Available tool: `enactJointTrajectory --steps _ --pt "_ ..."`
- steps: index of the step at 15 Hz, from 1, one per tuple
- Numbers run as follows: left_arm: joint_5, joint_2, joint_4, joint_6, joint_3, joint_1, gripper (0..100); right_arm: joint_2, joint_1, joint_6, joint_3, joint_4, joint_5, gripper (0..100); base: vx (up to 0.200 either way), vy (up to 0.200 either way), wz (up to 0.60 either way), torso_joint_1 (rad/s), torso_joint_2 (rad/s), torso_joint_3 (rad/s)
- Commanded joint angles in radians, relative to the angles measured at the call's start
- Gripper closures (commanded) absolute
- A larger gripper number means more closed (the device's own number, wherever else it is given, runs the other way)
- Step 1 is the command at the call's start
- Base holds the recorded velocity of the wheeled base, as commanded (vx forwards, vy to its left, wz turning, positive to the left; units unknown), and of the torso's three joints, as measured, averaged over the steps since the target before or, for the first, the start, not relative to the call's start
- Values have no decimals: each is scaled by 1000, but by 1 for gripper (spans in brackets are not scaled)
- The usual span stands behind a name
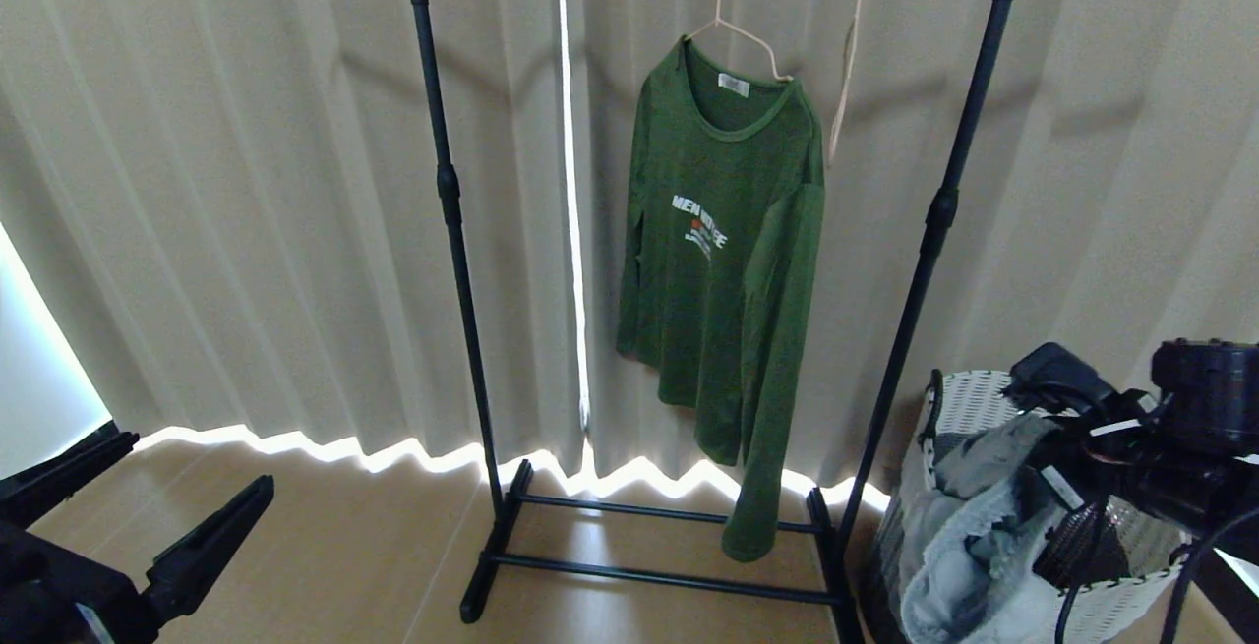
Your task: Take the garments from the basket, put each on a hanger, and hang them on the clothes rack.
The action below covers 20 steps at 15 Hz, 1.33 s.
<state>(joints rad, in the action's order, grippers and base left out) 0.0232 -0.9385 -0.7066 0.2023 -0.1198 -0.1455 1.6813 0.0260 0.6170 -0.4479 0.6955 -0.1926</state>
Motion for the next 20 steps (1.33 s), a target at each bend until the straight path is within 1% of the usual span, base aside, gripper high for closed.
enactJointTrajectory --steps 1,2,4,5,7,14,17,20 --pt "0 50 1 -3 2 0 0 -278 9 -97 -37 -123 67 100 0 0 0 0 0 0" --pt "0 67 2 -3 3 0 0 -310 6 -141 -54 -143 99 100 0 0 0 0 0 0" --pt "0 81 4 -3 6 0 0 -356 2 -186 -63 -165 136 100 0 0 0 0 0 0" --pt "0 78 6 -4 5 0 0 -387 2 -188 -58 -179 140 100 0 0 0 0 0 0" --pt "1 75 6 -4 2 -2 0 -425 2 -188 -57 -214 159 100 200 0 0 -2 2 7" --pt "1 76 6 2 14 -8 0 -431 2 -188 -37 -220 160 100 200 0 0 4 0 0" --pt "21 81 6 2 35 -37 0 -428 -9 -188 -34 -220 160 100 0 0 0 0 0 0" --pt "20 75 7 0 54 -39 0 -431 -60 -188 -29 -220 160 100 0 0 0 0 0 0"
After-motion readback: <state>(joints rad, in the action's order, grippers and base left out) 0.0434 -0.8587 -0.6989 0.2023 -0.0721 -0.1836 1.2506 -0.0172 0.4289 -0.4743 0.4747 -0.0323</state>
